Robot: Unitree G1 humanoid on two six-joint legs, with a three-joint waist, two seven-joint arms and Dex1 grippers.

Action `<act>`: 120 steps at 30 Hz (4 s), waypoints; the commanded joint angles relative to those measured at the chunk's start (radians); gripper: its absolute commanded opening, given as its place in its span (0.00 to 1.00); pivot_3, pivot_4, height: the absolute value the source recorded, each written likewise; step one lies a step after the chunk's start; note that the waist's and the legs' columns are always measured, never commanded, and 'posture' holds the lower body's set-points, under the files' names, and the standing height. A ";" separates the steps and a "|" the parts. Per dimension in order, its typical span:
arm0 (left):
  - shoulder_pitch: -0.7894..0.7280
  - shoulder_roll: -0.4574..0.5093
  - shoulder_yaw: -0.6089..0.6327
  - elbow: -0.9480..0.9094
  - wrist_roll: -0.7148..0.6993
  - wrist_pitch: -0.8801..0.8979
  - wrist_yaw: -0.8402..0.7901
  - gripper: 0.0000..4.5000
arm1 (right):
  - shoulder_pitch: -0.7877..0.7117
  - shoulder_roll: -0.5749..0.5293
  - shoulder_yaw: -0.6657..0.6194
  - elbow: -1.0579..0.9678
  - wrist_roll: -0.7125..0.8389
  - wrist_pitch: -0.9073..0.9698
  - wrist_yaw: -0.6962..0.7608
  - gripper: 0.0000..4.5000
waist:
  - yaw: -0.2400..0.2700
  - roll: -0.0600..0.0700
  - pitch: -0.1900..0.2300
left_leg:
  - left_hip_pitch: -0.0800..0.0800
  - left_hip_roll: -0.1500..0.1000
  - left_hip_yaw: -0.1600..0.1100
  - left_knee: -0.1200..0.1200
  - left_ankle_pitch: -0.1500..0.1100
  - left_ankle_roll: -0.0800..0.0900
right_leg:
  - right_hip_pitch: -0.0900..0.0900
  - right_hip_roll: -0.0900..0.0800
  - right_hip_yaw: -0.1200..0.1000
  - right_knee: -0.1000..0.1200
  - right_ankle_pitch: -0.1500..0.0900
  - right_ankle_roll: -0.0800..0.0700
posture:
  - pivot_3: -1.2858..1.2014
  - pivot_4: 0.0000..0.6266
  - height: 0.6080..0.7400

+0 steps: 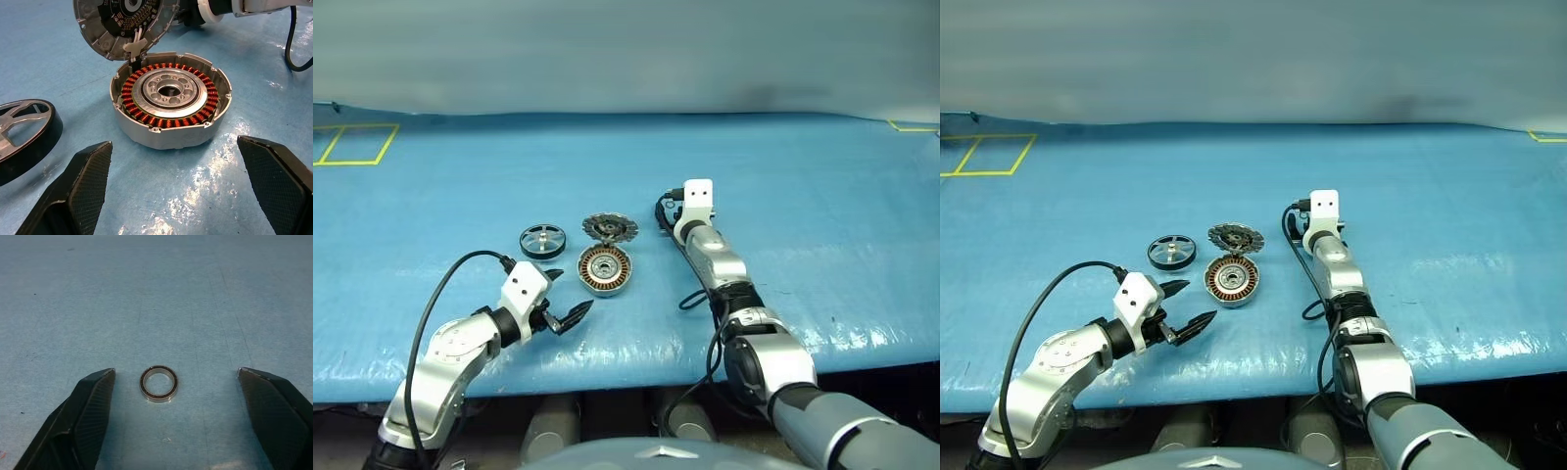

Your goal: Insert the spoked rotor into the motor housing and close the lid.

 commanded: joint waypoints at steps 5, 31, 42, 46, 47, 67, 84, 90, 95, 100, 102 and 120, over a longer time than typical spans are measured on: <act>0.008 0.001 0.019 -0.044 -0.005 -0.018 0.006 1.00 | -0.016 0.009 0.007 0.045 -0.001 -0.029 0.012 0.42 | -0.003 0.000 0.000 | 0.001 0.003 0.001 0.000 0.000 0.000 | 0.000 0.003 0.001 0.000 0.000 0.000 | 0.52 0.24 1.00; 0.072 -0.015 0.041 -0.080 -0.015 -0.009 0.030 1.00 | 0.438 -0.139 0.018 -0.985 0.026 0.452 0.071 0.15 | 0.008 0.001 0.000 | 0.000 0.005 0.003 0.001 0.000 0.000 | -0.002 0.005 0.004 0.000 -0.002 -0.001 | 0.52 0.24 1.00; -0.011 0.003 0.017 -0.024 -0.020 -0.002 -0.018 1.00 | 0.634 -0.291 0.039 -1.460 0.079 0.773 0.179 0.15 | 0.025 0.001 0.000 | -0.003 0.005 0.004 0.001 0.000 0.000 | -0.004 0.004 0.003 -0.001 -0.002 -0.001 | 0.52 0.24 1.00; -0.024 0.013 0.025 -0.020 -0.020 0.002 -0.030 1.00 | 0.670 -0.357 0.081 -1.606 0.162 0.898 0.278 0.15 | 0.027 0.001 0.000 | -0.004 0.005 0.004 0.000 0.000 0.000 | -0.005 0.003 0.003 -0.002 -0.002 -0.001 | 0.52 0.24 1.00; -0.025 0.014 0.028 -0.021 -0.020 0.002 -0.030 1.00 | 0.672 -0.373 0.091 -1.637 0.192 0.928 0.307 0.15 | 0.027 0.001 0.000 | -0.004 0.005 0.004 0.000 0.000 0.000 | -0.005 0.003 0.003 -0.002 -0.002 0.000 | 0.52 0.24 1.00; 0.044 0.006 0.055 -0.089 -0.025 -0.004 0.008 1.00 | 0.493 -0.253 0.441 -1.377 0.218 0.739 0.366 0.15 | 0.030 -0.002 0.002 | -0.005 0.005 0.003 0.000 0.000 -0.001 | -0.005 0.002 0.001 -0.004 -0.002 0.000 | 0.52 0.24 1.00; 0.054 0.005 0.045 -0.089 -0.021 -0.025 0.014 1.00 | 0.461 -0.148 0.469 -1.208 0.172 0.650 0.368 0.15 | 0.030 -0.002 0.002 | -0.005 0.005 0.003 0.000 0.000 -0.001 | -0.005 0.002 0.001 -0.004 -0.002 0.000 | 0.52 0.24 1.00; 0.051 0.005 0.044 -0.084 -0.018 -0.031 0.013 1.00 | 0.471 -0.125 0.473 -1.182 0.173 0.646 0.377 0.15 | 0.029 -0.002 0.002 | -0.005 0.005 0.003 0.000 0.000 -0.001 | -0.005 0.003 0.001 -0.004 -0.002 0.000 | 0.52 0.24 1.00; 0.054 0.005 0.044 -0.083 -0.018 -0.034 0.013 1.00 | 0.479 -0.118 0.480 -1.166 0.168 0.647 0.385 0.15 | 0.030 -0.002 0.002 | -0.005 0.005 0.003 0.000 0.000 -0.001 | -0.005 0.003 0.001 -0.004 -0.002 0.000 | 0.52 0.24 1.00; 0.056 0.005 0.045 -0.083 -0.018 -0.034 0.013 1.00 | 0.488 -0.122 0.481 -1.164 0.163 0.651 0.389 0.15 | 0.030 -0.002 0.002 | -0.005 0.005 0.003 0.000 0.000 -0.001 | -0.005 0.003 0.001 -0.004 -0.002 0.000 | 0.52 0.24 1.00; 0.057 0.005 0.045 -0.083 -0.018 -0.034 0.014 1.00 | 0.492 -0.125 0.480 -1.167 0.162 0.653 0.391 0.15 | 0.029 -0.002 0.002 | -0.005 0.005 0.003 0.000 0.000 -0.001 | -0.005 0.003 0.001 -0.004 -0.002 0.000 | 0.52 0.24 1.00; 0.059 -0.001 0.040 -0.078 -0.015 -0.036 0.014 1.00 | 0.494 -0.133 0.456 -1.151 0.148 0.660 0.369 0.15 | 0.030 -0.002 0.002 | -0.005 0.005 0.003 0.000 0.000 -0.001 | -0.005 0.003 0.001 -0.004 -0.002 0.000 | 0.52 0.24 1.00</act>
